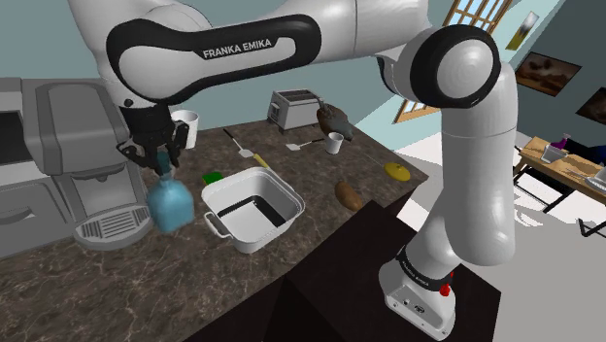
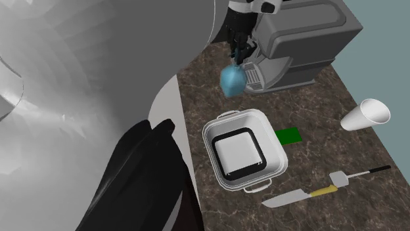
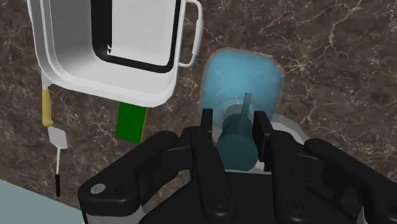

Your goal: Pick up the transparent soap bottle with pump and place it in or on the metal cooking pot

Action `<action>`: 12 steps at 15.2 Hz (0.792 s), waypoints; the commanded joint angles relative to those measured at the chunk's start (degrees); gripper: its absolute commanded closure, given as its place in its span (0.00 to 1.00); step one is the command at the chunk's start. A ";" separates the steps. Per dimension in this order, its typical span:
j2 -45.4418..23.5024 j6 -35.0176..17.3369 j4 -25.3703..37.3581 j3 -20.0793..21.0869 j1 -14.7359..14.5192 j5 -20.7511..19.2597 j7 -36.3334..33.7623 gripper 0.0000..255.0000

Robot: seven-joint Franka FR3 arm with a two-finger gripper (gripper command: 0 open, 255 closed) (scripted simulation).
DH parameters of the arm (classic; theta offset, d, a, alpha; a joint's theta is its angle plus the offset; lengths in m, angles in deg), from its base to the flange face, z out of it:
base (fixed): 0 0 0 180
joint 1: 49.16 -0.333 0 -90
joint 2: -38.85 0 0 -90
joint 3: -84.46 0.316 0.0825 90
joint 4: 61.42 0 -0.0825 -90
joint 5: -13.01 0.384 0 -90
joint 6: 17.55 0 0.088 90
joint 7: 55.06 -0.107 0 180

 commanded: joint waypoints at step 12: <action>7.34 4.88 -1.52 0.68 3.43 2.87 3.76 1.00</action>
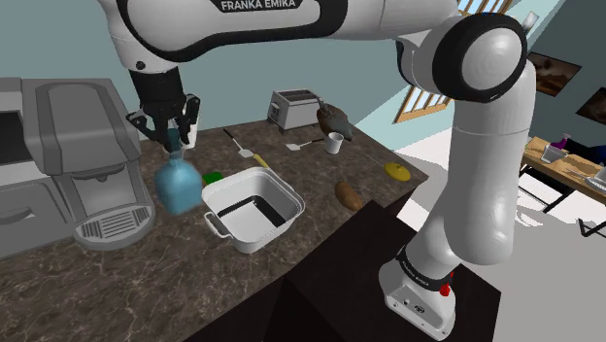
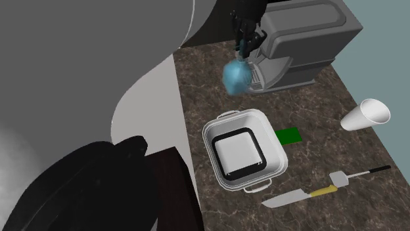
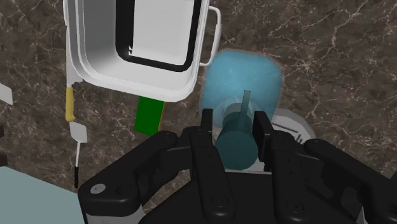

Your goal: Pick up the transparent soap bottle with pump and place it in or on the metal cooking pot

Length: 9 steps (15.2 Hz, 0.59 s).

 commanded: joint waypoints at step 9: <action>18.56 -2.44 -17.78 -1.77 10.67 7.35 11.88 1.00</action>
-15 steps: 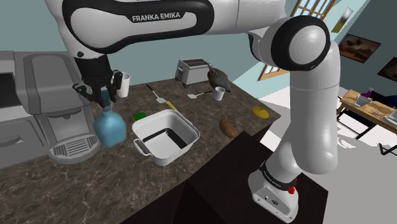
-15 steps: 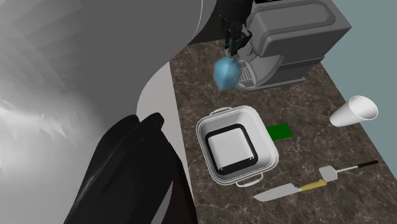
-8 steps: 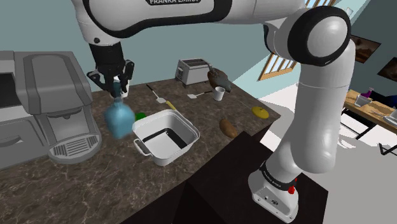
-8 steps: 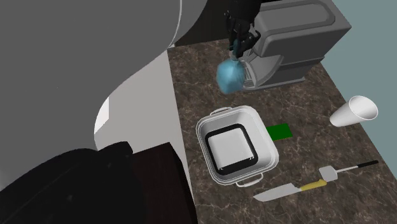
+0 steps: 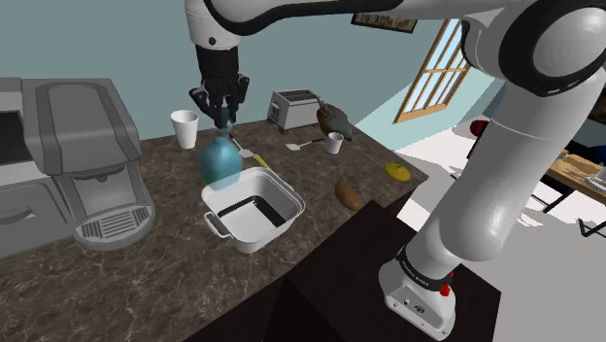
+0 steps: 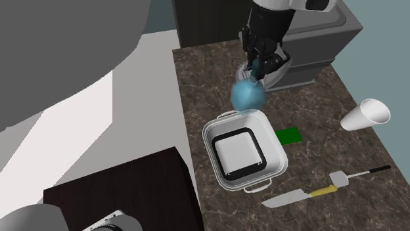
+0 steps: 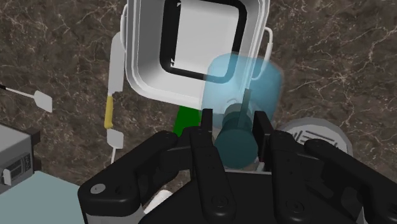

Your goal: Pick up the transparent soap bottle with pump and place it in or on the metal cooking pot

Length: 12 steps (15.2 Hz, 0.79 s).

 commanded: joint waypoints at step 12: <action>13.74 -1.64 -12.75 -5.74 6.70 4.68 13.44 1.00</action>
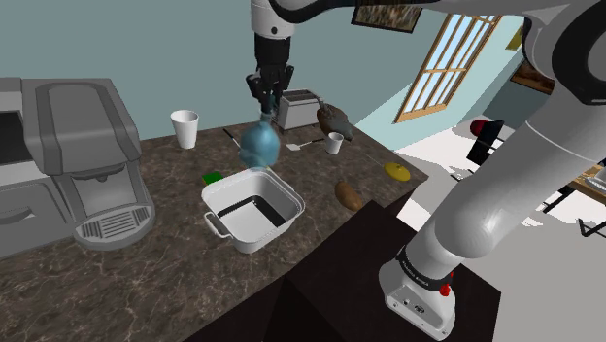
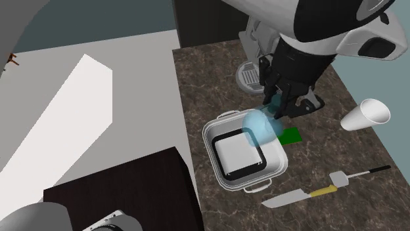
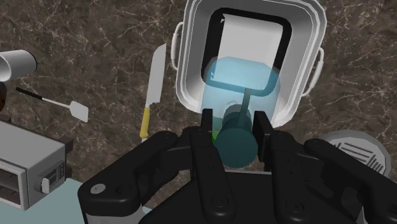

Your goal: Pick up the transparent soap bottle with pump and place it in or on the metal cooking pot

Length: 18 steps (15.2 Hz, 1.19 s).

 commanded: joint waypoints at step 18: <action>-2.86 -14.08 -11.48 0.24 -0.04 -1.47 -2.18 1.00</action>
